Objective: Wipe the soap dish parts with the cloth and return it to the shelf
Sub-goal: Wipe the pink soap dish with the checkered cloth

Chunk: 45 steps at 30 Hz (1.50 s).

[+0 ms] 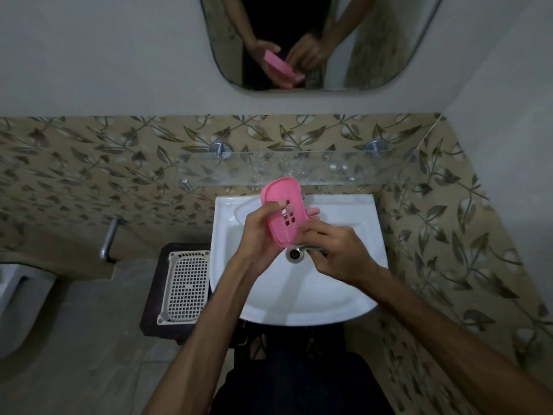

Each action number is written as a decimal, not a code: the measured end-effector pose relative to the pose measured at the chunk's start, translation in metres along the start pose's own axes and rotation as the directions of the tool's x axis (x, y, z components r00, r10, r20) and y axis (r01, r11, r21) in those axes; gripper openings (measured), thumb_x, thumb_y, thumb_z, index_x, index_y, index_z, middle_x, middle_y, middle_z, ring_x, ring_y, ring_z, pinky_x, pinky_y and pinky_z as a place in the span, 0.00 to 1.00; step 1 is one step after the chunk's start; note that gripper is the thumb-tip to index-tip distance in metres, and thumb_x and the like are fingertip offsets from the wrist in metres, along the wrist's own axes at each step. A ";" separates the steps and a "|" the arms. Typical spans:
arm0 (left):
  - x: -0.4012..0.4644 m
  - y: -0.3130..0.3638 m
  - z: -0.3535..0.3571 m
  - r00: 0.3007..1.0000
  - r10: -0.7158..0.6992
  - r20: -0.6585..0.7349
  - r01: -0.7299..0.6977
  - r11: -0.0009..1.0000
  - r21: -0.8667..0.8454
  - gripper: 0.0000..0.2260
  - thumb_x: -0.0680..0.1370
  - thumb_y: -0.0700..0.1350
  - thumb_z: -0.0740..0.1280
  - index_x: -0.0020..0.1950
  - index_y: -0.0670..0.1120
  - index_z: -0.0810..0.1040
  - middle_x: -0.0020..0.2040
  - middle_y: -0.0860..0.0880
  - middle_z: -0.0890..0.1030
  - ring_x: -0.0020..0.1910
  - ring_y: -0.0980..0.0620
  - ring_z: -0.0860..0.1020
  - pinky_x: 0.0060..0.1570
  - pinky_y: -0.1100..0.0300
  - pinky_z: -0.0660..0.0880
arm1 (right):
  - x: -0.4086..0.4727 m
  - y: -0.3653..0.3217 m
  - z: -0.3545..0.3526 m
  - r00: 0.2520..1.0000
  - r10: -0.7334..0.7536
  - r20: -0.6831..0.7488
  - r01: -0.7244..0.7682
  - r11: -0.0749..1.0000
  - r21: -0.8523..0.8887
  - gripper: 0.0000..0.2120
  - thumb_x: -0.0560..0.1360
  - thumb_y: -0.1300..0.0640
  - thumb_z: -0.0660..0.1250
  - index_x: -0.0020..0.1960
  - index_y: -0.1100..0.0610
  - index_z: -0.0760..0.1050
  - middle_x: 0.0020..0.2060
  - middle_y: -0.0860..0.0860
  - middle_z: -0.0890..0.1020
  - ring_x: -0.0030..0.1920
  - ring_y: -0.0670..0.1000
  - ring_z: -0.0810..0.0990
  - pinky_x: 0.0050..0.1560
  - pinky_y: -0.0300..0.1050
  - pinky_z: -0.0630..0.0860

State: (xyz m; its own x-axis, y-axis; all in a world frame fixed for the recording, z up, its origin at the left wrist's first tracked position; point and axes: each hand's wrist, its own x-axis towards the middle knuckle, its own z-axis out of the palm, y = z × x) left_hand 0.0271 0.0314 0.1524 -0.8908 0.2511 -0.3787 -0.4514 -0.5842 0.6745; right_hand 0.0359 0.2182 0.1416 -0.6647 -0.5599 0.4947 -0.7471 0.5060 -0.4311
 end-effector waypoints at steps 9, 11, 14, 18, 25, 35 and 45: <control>0.004 -0.004 0.011 0.998 0.064 -0.005 -0.064 0.996 -0.069 0.18 0.77 0.47 0.62 0.57 0.38 0.85 0.50 0.39 0.85 0.47 0.43 0.82 0.52 0.50 0.77 | 0.002 -0.004 0.001 0.923 0.319 -0.216 -0.277 0.939 0.206 0.12 0.72 0.72 0.75 0.53 0.62 0.87 0.48 0.55 0.89 0.47 0.53 0.88 0.48 0.54 0.85; 0.005 -0.007 0.013 0.997 0.083 -0.008 -0.083 0.990 -0.111 0.18 0.77 0.49 0.62 0.53 0.40 0.88 0.49 0.40 0.85 0.47 0.44 0.82 0.52 0.50 0.78 | -0.001 -0.012 0.008 0.900 0.359 -0.246 -0.307 0.924 0.227 0.12 0.72 0.72 0.75 0.53 0.63 0.87 0.47 0.56 0.88 0.46 0.53 0.87 0.48 0.53 0.85; 0.007 -0.008 0.014 0.994 0.096 -0.050 -0.103 0.979 -0.178 0.18 0.78 0.49 0.63 0.54 0.38 0.87 0.51 0.38 0.83 0.48 0.43 0.81 0.57 0.48 0.77 | -0.006 -0.022 0.016 0.908 0.347 -0.236 -0.301 0.930 0.211 0.12 0.72 0.72 0.74 0.53 0.62 0.87 0.48 0.56 0.87 0.47 0.54 0.86 0.48 0.51 0.84; 0.006 -0.009 0.015 0.993 0.096 -0.069 -0.107 0.977 -0.182 0.18 0.80 0.49 0.62 0.54 0.39 0.87 0.52 0.38 0.83 0.47 0.42 0.81 0.55 0.47 0.77 | -0.007 -0.024 0.018 0.907 0.347 -0.239 -0.314 0.935 0.165 0.12 0.72 0.73 0.74 0.54 0.63 0.86 0.49 0.56 0.87 0.48 0.55 0.86 0.46 0.52 0.85; 0.004 -0.006 0.018 0.995 0.084 -0.061 -0.091 0.987 -0.132 0.18 0.78 0.51 0.64 0.52 0.40 0.88 0.50 0.39 0.83 0.47 0.43 0.80 0.51 0.49 0.77 | -0.004 -0.015 0.007 0.955 0.260 -0.145 -0.244 0.963 0.115 0.14 0.70 0.75 0.73 0.52 0.64 0.86 0.50 0.56 0.88 0.49 0.56 0.87 0.49 0.54 0.85; 0.006 -0.008 0.017 0.994 0.089 -0.062 -0.095 0.990 -0.099 0.17 0.79 0.50 0.64 0.55 0.39 0.86 0.50 0.39 0.83 0.46 0.43 0.81 0.49 0.50 0.78 | -0.001 -0.014 0.002 0.955 0.281 -0.099 -0.271 0.957 0.105 0.14 0.70 0.74 0.73 0.52 0.62 0.86 0.48 0.55 0.88 0.47 0.56 0.87 0.47 0.55 0.84; 0.013 -0.003 0.019 0.994 -0.045 -0.095 0.067 0.966 0.248 0.27 0.75 0.57 0.66 0.65 0.38 0.80 0.50 0.42 0.85 0.44 0.45 0.82 0.45 0.52 0.78 | 0.024 -0.005 -0.029 0.921 -0.026 0.390 0.117 0.970 -0.211 0.13 0.65 0.70 0.75 0.46 0.57 0.86 0.44 0.52 0.88 0.37 0.60 0.85 0.29 0.48 0.77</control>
State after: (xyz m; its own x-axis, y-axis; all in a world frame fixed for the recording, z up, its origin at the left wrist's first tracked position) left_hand 0.0156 0.0511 0.1576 -0.8607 0.2023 -0.4673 -0.5091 -0.3558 0.7837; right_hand 0.0240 0.2209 0.1776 -0.5959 -0.7843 0.1728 -0.8008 0.5641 -0.2013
